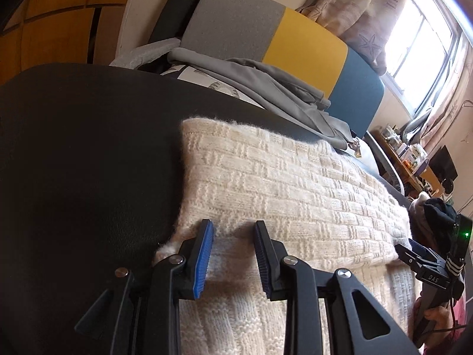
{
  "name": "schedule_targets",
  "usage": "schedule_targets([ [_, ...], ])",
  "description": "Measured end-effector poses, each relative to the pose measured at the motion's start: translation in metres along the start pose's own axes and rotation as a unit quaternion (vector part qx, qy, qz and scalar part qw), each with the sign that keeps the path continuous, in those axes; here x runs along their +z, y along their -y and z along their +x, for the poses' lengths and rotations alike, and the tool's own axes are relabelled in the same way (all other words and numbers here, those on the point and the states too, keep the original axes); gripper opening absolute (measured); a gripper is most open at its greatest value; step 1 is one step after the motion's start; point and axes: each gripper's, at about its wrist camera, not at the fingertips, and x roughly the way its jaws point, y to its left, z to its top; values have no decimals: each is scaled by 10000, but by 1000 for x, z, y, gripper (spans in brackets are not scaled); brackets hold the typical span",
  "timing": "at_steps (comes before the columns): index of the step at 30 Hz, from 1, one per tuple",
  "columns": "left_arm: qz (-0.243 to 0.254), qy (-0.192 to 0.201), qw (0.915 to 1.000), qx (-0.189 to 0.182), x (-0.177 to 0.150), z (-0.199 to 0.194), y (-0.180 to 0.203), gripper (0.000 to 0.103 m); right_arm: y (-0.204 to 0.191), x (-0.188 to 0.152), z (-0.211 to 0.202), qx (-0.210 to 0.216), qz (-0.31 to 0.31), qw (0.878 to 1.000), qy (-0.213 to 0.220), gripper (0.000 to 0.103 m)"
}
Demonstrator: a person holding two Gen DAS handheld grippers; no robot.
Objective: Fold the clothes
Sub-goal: 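Release the hem and press the folded sweater flat with both grippers, then press the folded cream sweater flat with both open grippers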
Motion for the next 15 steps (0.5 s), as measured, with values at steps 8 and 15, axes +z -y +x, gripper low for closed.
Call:
schedule_targets([
  [8,-304,158,9992,-227,19,-11,-2,29,2,0,-1,56,74,9999,58,103],
  [15,417,7,9991,126,48,17,18,29,4,-1,-2,93,93,9999,79,103],
])
